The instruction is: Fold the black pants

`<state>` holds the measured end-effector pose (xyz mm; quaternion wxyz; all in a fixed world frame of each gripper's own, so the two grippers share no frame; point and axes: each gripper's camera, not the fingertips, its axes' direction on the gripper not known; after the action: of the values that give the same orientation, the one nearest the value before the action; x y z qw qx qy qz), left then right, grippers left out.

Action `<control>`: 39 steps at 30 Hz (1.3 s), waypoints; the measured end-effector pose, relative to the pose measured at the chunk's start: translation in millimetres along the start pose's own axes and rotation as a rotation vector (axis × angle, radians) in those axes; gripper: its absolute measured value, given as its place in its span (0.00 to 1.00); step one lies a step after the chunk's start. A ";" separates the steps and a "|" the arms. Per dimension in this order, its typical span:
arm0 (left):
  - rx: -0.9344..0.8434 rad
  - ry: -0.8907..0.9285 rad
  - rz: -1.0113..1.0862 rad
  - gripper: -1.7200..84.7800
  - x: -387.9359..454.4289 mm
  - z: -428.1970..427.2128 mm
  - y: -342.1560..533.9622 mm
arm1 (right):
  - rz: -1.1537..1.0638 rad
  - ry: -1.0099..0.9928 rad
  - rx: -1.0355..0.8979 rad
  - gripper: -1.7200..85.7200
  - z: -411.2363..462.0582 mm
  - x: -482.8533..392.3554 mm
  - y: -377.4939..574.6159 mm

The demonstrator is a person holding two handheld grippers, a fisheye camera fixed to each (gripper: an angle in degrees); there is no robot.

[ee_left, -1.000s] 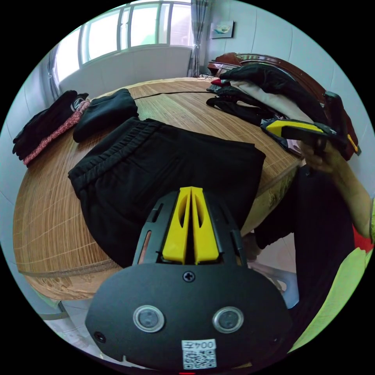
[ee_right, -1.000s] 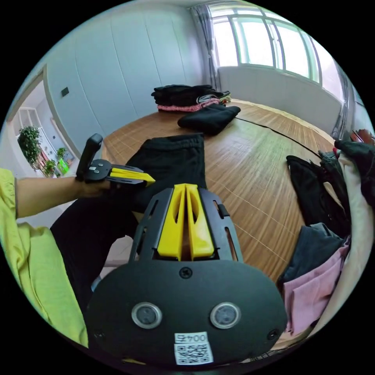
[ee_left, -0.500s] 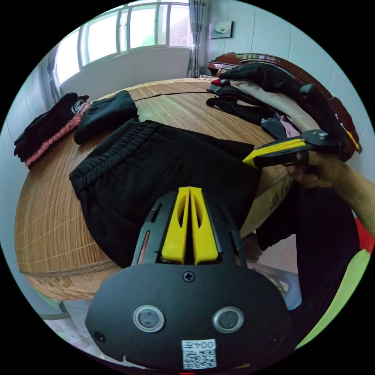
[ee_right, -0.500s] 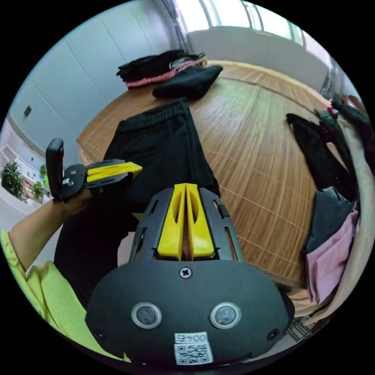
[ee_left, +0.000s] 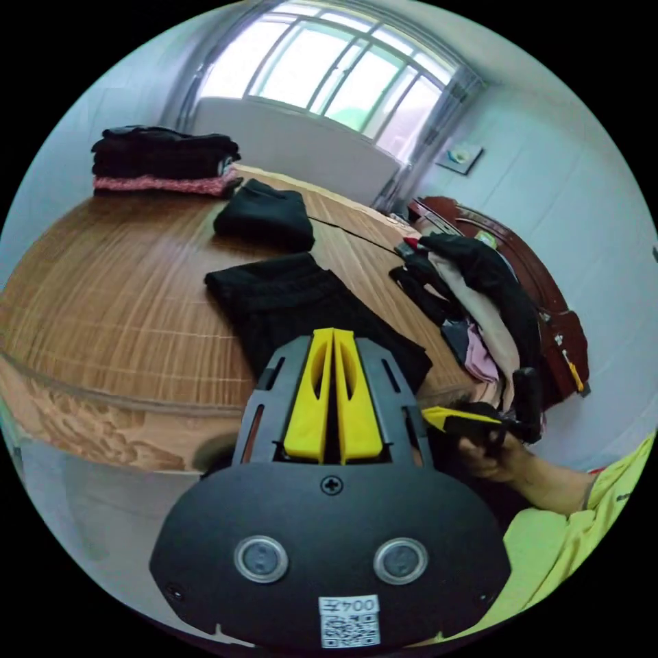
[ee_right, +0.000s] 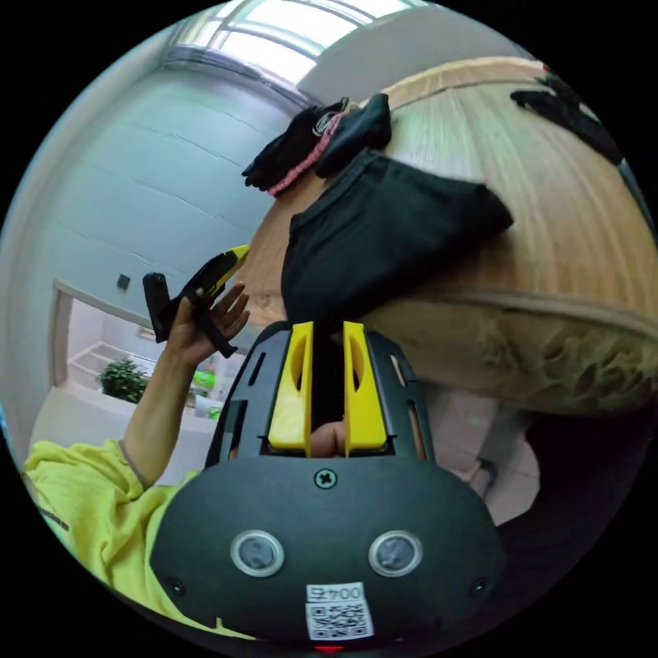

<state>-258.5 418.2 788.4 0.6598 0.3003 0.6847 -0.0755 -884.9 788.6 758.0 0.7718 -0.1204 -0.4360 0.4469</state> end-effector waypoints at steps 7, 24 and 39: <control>0.008 0.025 -0.228 0.03 -78.6 -36.2 76.1 | 0.197 -0.258 -0.093 0.17 51.8 36.5 -8.2; -0.106 0.382 -0.517 0.24 -205.5 56.1 140.8 | 0.295 -0.306 -0.068 0.09 43.9 11.0 -84.1; -0.170 0.624 -0.653 0.28 -247.2 178.5 104.2 | 0.332 -0.341 -0.029 0.09 25.8 -0.7 -112.4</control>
<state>-64.7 336.2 1032.4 0.3858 0.0218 0.9133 -0.1289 -839.5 718.5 837.6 0.6011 -0.1242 -0.5408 0.5752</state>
